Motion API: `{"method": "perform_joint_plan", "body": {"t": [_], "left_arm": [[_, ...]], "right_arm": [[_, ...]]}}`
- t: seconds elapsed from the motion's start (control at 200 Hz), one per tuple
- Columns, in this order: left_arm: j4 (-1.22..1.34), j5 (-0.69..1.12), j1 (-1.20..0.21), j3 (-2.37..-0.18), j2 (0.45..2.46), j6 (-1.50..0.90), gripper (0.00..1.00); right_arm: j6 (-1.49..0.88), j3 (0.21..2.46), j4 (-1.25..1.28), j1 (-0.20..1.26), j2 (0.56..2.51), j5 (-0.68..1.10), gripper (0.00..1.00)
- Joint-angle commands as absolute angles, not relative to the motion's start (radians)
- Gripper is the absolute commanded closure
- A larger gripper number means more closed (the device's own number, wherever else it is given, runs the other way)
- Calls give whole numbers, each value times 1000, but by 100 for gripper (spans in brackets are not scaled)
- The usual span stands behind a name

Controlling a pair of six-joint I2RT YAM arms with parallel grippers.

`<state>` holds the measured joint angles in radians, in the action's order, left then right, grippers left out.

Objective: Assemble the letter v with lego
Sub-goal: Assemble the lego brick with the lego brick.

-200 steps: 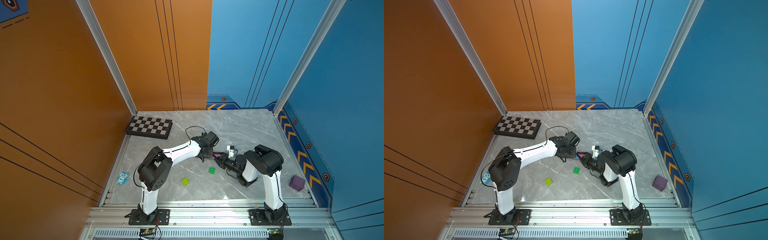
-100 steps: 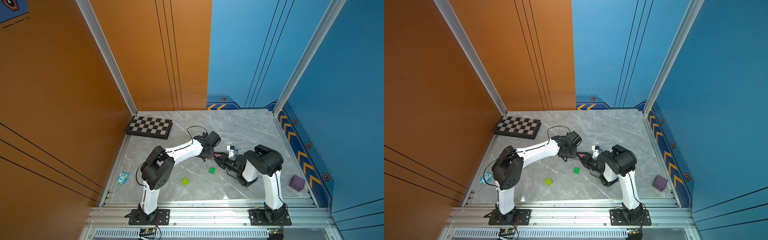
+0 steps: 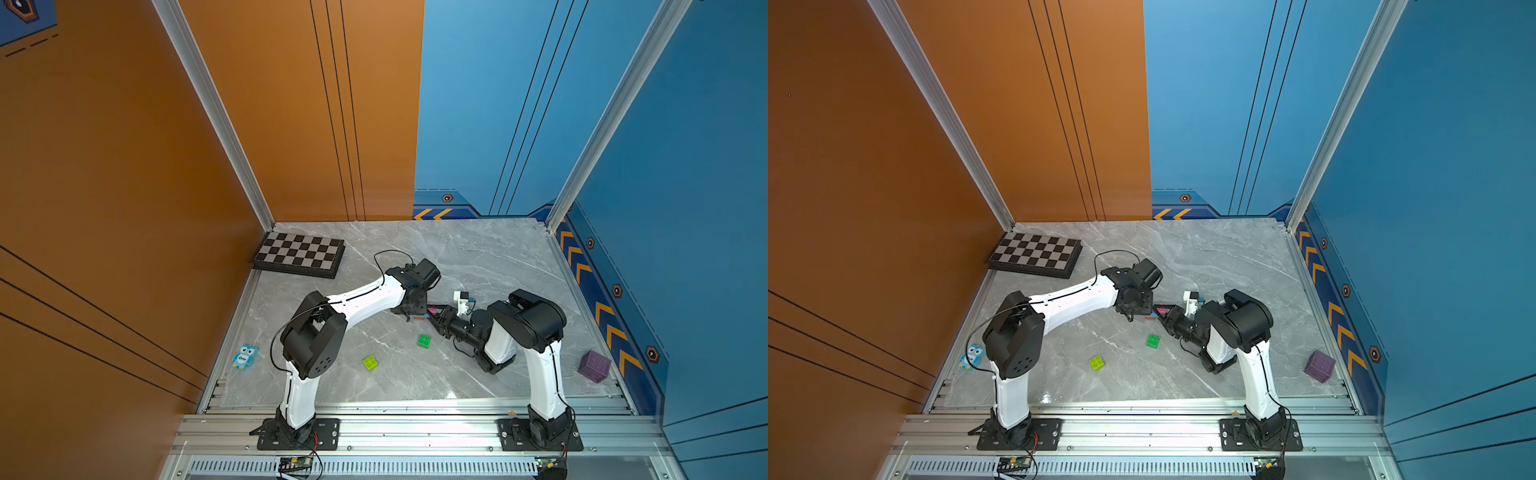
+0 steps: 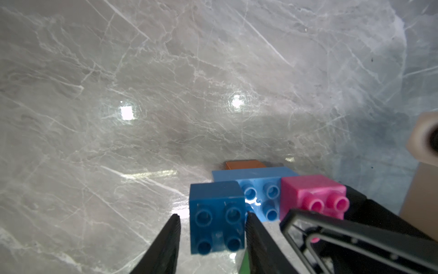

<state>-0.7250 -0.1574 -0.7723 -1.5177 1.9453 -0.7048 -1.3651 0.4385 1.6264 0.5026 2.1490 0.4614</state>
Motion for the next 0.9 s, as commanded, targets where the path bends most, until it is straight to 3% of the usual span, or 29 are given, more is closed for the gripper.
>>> {"method": "perform_joint_plan", "body": {"t": [0.0, 0.09, 0.12, 0.17, 0.245, 0.375, 0.5, 0.686, 0.896], "left_arm": [[-779, -123, -758, -1554, 1874, -689, 42], [-778, -100, -746, -1536, 1865, -687, 40], [-776, -101, -742, -1522, 1857, -697, 30], [-774, -116, -742, -1497, 1838, -714, 7], [-755, -124, -736, -1451, 1799, -736, 1], [-410, 55, -664, -1144, 1638, -845, 1], [293, 185, -600, -712, 1494, -1079, 1], [504, 142, -597, -576, 1444, -1144, 2], [831, 156, -600, -479, 1570, -1276, 2]], "right_arm": [[-1305, 421, 1416, 486, 2229, 422, 73], [-1308, 426, 1417, 488, 2227, 424, 73], [-1310, 427, 1417, 488, 2228, 425, 73], [-1310, 428, 1417, 489, 2225, 424, 72], [-1313, 429, 1408, 492, 2220, 422, 72], [-1309, 429, 1394, 492, 2211, 422, 71], [-1306, 430, 1381, 493, 2203, 420, 71], [-1306, 432, 1380, 498, 2208, 416, 71], [-1307, 434, 1380, 505, 2206, 414, 71]]}}
